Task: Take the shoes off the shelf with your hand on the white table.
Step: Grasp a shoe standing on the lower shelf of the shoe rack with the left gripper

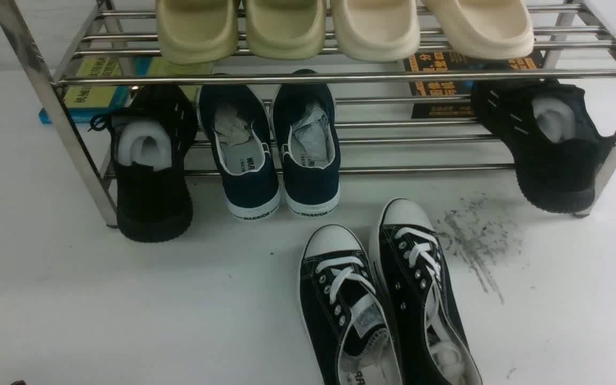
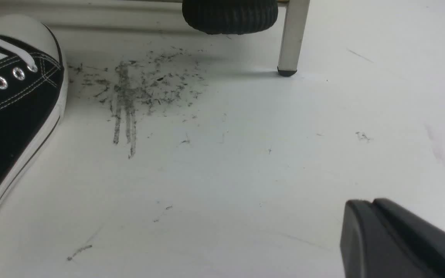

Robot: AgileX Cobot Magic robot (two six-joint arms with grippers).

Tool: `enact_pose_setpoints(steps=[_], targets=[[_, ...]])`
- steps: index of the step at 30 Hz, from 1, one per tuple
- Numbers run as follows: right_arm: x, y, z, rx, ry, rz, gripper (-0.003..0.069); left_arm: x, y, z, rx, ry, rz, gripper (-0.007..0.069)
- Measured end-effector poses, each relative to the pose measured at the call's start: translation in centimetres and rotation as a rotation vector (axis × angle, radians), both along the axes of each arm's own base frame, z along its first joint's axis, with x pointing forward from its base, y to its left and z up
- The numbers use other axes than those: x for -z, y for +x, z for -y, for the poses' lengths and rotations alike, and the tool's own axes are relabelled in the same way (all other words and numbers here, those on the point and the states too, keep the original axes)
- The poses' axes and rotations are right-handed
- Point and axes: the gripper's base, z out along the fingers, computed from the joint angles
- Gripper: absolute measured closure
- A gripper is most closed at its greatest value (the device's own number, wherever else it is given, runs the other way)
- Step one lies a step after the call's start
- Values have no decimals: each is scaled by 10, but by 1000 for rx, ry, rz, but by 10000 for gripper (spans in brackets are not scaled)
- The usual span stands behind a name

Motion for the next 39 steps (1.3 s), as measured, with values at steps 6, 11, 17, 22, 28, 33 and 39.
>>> enact_pose_setpoints(steps=[6,11,17,22,28,33,39], targets=[[0,0,0,0,0,0,622,0,0,0,0,0,0,382],[0,0,0,0,0,0,622,0,0,0,0,0,0,382],[0,0,0,0,0,0,622,0,0,0,-1,8,3,382],[0,0,0,0,0,0,622,0,0,-1,-3,10,7,382],[0,0,0,0,0,0,622,0,0,-1,-3,14,8,382],[0,0,0,0,0,0,622,0,0,0,-6,-16,7,382],[0,0,0,0,-1,0,622,0,0,9,-36,-394,-20,382]])
